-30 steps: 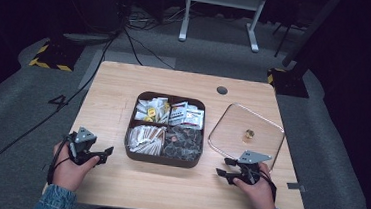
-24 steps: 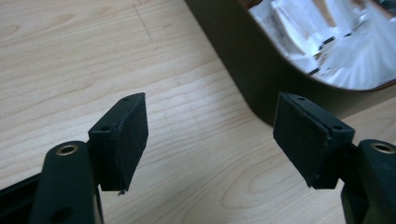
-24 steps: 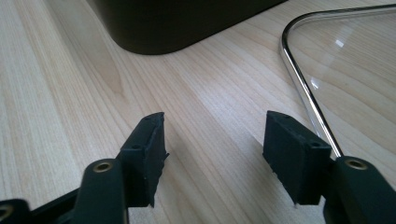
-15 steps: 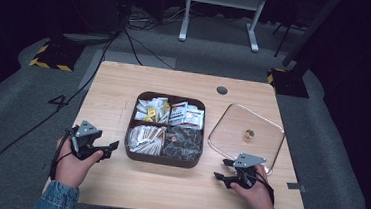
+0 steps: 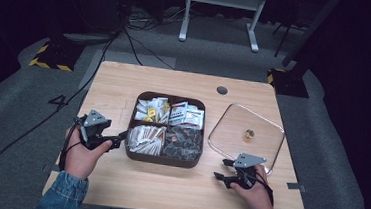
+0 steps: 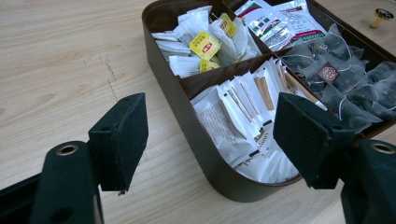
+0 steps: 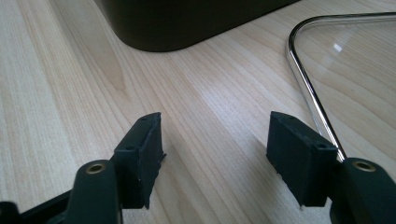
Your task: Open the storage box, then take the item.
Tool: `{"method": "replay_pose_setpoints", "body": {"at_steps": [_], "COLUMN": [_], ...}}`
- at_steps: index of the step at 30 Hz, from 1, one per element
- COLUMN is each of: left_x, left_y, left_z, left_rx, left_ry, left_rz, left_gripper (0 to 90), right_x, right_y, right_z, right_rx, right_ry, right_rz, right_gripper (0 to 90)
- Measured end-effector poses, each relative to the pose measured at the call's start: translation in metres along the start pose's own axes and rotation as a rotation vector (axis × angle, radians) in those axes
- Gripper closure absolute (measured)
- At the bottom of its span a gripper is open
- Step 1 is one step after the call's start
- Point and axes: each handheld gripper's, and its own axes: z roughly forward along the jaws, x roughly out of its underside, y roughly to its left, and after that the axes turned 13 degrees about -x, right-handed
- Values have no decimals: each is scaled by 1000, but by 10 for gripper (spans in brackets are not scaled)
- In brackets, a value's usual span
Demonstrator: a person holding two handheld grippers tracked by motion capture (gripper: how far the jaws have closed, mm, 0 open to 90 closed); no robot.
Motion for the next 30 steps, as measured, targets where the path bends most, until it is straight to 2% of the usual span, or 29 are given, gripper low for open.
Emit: {"method": "replay_pose_setpoints", "body": {"at_steps": [6, 12, 14, 16, 18, 23, 30], "left_x": [-3, -5, -8, -10, -11, -12, -7], "left_y": [-7, -18, -22, -26, -28, -34, -40], "left_z": [0, 10, 12, 15, 19, 31, 49], "left_rx": [13, 22, 29, 46, 31, -28, -43], "left_ry": [-20, -20, -27, -31, -24, 7, 78], "left_rz": [17, 27, 30, 19, 14, 41, 71], "left_gripper": [272, 290, 324, 414, 442, 501, 541], "right_x": [0, 0, 0, 0, 0, 0, 0], "right_y": [0, 0, 0, 0, 0, 0, 0], "right_z": [0, 0, 0, 0, 0, 0, 0], "right_rx": [0, 0, -1, -1, -1, -2, -3], "right_ry": [0, 0, 0, 0, 0, 0, -1], "right_rz": [0, 0, 0, 0, -1, -1, -3], "right_gripper": [363, 362, 363, 364, 366, 367, 374]}}
